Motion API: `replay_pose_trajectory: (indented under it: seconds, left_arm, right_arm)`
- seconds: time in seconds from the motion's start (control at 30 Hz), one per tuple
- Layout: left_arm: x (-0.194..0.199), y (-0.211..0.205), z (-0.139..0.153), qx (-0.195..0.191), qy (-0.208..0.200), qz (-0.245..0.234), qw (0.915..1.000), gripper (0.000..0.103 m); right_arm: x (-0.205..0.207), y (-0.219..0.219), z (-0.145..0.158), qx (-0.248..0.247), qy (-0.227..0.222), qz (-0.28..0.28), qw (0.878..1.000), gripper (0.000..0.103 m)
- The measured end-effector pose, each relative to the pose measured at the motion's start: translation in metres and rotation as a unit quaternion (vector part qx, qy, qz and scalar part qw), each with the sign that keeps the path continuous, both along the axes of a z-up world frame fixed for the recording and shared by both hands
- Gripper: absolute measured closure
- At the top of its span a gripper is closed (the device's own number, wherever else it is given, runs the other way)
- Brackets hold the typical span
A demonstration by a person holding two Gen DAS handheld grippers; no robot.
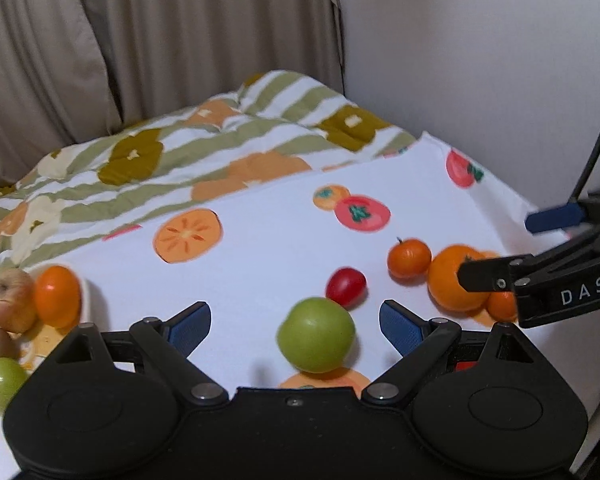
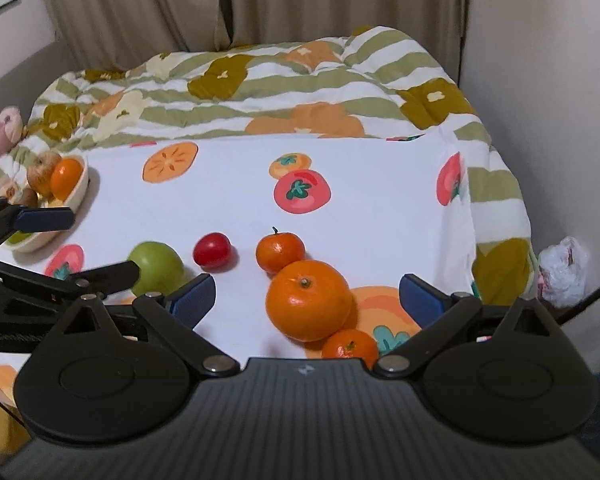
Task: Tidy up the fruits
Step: 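Withdraw both open tools from the plate toward the fruit cluster, then grasp a green apple with the left tool while the right tool grasps a large orange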
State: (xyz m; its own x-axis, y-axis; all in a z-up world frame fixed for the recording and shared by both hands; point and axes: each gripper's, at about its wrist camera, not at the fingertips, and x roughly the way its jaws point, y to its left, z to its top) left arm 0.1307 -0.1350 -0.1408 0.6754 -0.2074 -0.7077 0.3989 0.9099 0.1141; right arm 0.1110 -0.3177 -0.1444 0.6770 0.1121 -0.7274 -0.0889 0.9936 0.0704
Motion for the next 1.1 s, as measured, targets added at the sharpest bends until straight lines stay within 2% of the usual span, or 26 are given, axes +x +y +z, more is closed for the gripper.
replay_pose_trajectory:
  seconds: [0.13,0.27,0.3,0.37,0.47,0.53,0.57,0.87,0.97,1.1]
  left_arm:
    - [0.008,-0.01,-0.018,0.019,0.012,-0.008,0.9997,0.014]
    - [0.015,-0.015,-0.031,0.033,0.019,-0.013,0.9992,0.015]
    - [0.017,-0.015,-0.033,0.035,0.021,-0.013,0.9991,0.018]
    - [0.021,-0.016,-0.038,0.035,0.029,-0.014,0.9989,0.03]
    - [0.025,-0.019,-0.045,0.036,0.043,-0.016,0.9983,0.038]
    - [0.027,-0.021,-0.047,0.036,0.05,-0.019,0.9979,0.043]
    - [0.027,-0.021,-0.047,0.037,0.048,-0.019,0.998,0.043]
    - [0.025,-0.024,-0.047,0.044,0.044,-0.017,0.9979,0.043]
    - [0.023,-0.022,-0.047,0.043,0.044,-0.016,0.998,0.043]
    - [0.019,-0.019,-0.046,0.043,0.046,-0.008,0.998,0.043]
  right_arm:
    - [0.013,0.001,-0.014,0.003,0.016,0.022,1.0,0.0]
    - [0.021,0.0,-0.023,0.006,0.024,0.035,0.999,0.0]
    - [0.022,0.0,-0.024,0.006,0.026,0.037,0.999,0.0]
    - [0.024,0.0,-0.027,0.007,0.03,0.039,0.999,0.0]
    - [0.026,-0.001,-0.032,0.009,0.037,0.042,0.998,0.0]
    - [0.027,-0.001,-0.035,0.011,0.043,0.046,0.998,0.005]
    - [0.027,-0.001,-0.036,0.012,0.046,0.049,0.998,0.008]
    - [0.029,-0.003,-0.043,0.016,0.049,0.046,0.998,0.009]
    - [0.03,-0.003,-0.045,0.019,0.056,0.049,0.997,0.02]
    - [0.031,-0.004,-0.048,0.019,0.057,0.048,0.997,0.023]
